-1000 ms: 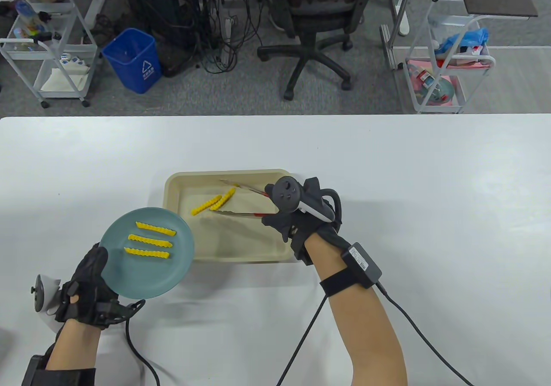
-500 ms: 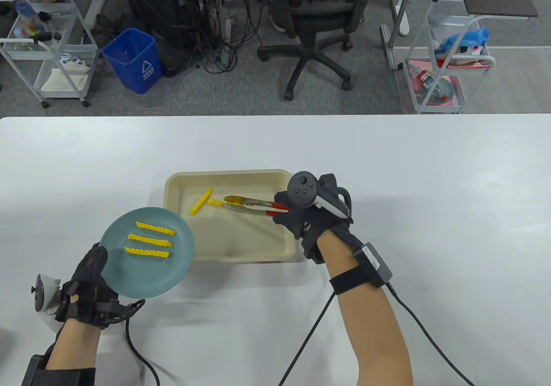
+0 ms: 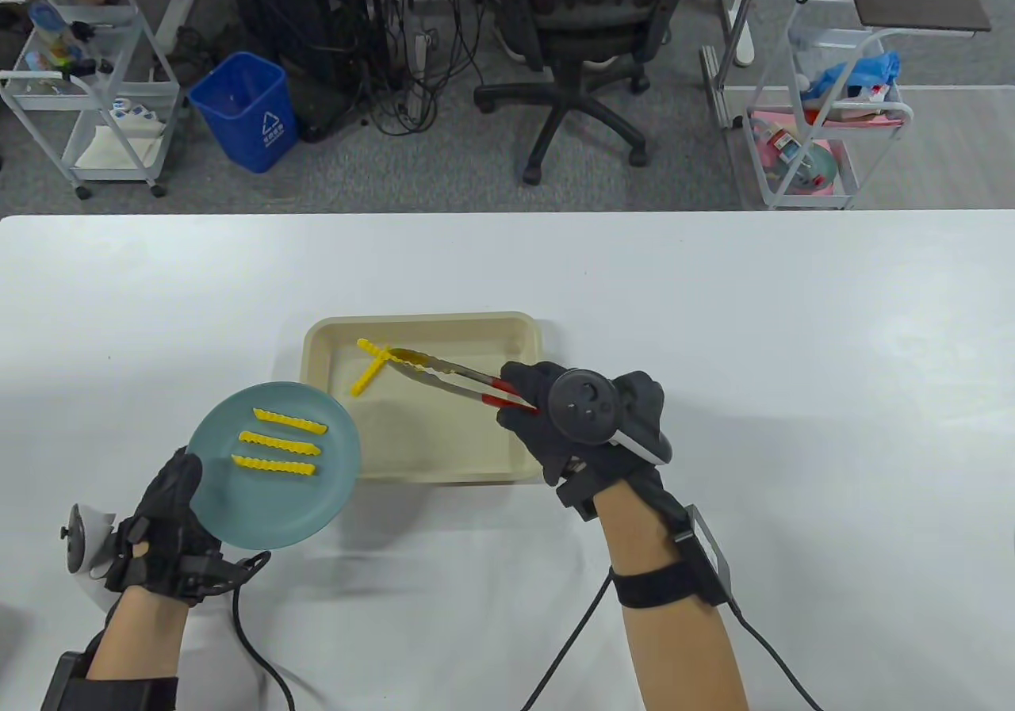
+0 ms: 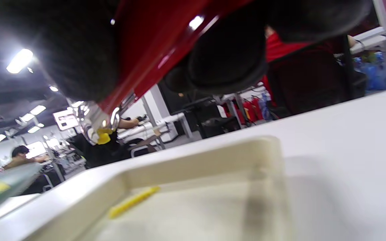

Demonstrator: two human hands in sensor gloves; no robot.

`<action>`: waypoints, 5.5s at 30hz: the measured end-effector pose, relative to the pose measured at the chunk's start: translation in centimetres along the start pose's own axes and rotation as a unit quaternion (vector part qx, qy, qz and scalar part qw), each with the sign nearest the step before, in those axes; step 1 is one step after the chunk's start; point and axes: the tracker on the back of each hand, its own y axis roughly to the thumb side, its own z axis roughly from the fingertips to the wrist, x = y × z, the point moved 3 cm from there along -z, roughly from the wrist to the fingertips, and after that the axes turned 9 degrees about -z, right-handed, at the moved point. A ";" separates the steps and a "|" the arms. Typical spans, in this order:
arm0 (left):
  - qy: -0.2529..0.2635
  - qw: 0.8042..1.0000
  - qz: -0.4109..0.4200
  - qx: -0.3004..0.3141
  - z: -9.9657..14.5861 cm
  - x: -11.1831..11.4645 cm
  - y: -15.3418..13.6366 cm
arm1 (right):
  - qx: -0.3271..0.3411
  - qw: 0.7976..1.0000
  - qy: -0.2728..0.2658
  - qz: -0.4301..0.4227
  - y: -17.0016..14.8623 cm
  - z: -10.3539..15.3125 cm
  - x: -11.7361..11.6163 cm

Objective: Hold plate and receive fries gripped by tongs from baking tray

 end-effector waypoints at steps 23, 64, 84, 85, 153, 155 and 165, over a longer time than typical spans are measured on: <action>-0.004 1.000 0.005 0.003 0.1 0.3 -0.1 | 0.138 0.985 0.085 0.064 12.1 3.2 -6.0; 0.013 1.000 0.003 0.003 0.3 -0.7 0.4 | -0.190 0.975 0.115 0.027 1.3 -3.6 -10.2; 0.014 1.000 0.004 0.003 0.3 -0.7 0.5 | -0.150 0.981 0.079 0.096 4.7 -5.0 -13.2; 0.014 1.000 0.004 0.003 0.3 -0.7 0.5 | -0.150 0.981 0.078 0.094 4.7 -4.9 -13.1; 0.002 1.000 -0.002 0.016 0.2 -0.4 0.4 | 0.010 0.996 -0.017 -0.085 6.2 5.2 1.9; 0.001 1.000 -0.002 0.015 0.2 -0.4 0.4 | -0.042 0.995 -0.065 -0.059 1.9 6.3 4.6; -0.004 1.000 -0.001 0.017 0.3 -0.3 0.5 | -0.252 0.959 -0.123 0.030 -13.7 11.5 7.6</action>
